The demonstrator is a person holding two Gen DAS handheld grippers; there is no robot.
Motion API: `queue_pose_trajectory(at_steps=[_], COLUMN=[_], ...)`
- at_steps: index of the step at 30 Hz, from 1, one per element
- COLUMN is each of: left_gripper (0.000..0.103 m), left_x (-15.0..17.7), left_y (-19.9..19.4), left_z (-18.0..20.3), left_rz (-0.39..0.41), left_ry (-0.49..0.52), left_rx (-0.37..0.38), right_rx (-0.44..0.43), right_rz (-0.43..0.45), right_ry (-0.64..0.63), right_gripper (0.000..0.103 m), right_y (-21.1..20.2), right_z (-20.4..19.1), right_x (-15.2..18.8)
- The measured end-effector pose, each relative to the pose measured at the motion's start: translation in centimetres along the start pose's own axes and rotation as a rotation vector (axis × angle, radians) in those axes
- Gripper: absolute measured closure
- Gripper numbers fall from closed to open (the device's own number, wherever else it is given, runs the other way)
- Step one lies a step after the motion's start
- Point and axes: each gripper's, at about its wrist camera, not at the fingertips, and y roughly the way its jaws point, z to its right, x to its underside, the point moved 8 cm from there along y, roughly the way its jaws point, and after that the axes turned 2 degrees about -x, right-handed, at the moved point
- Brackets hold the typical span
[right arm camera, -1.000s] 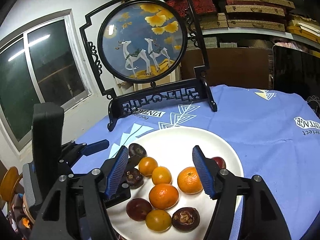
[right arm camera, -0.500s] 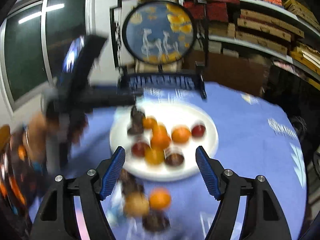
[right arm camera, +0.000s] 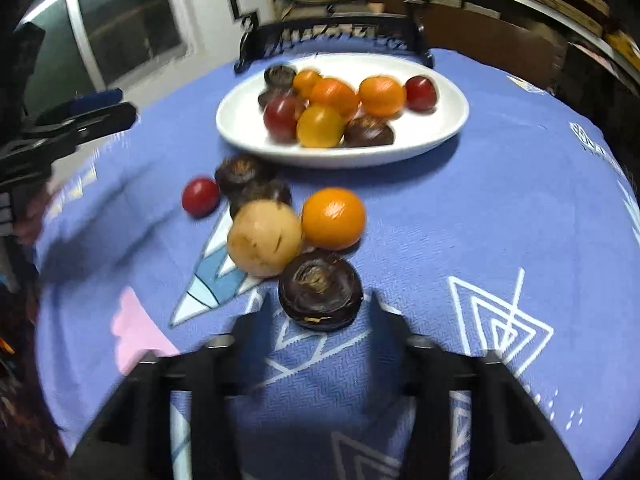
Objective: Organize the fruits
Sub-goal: 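Grasp a red plum with the left tool while the right tool grasps a dark brown fruit, then carry the plum and brown fruit onto the plate and open both tools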
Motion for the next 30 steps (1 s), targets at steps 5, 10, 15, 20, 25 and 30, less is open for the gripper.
queue_pose_trajectory(at_steps=[5, 10, 15, 20, 25, 30], left_gripper=[0.008, 0.041, 0.076, 0.076, 0.076, 0.076], left_x=[2.1, 2.9, 3.1, 2.3, 0.4, -2.0], left_y=[2.3, 5.4, 6.3, 4.2, 1.9, -0.3], left_z=[3.2, 4.9, 5.0, 4.3, 4.6, 4.8], left_rz=[-0.063, -0.159, -0.196, -0.129, -0.049, 0.032], left_ry=[0.091, 0.080, 0.029, 0.064, 0.093, 0.101], left_rx=[0.023, 0.073, 0.127, 0.082, 0.054, 0.052], right_rx=[-0.008, -0.007, -0.030, -0.044, -0.045, -0.048], right_rz=[0.054, 0.067, 0.073, 0.082, 0.113, 0.156], right_ry=[0.030, 0.048, 0.057, 0.052, 0.038, 0.028], right_gripper=[0.062, 0.062, 0.062, 0.062, 0.062, 0.062], right_y=[-2.4, -3.5, -3.4, -3.4, -4.3, -5.6], right_z=[0.1, 0.4, -0.1, -0.7, -1.4, -1.9], right_x=[0.3, 1.1, 1.3, 1.2, 0.3, -1.2])
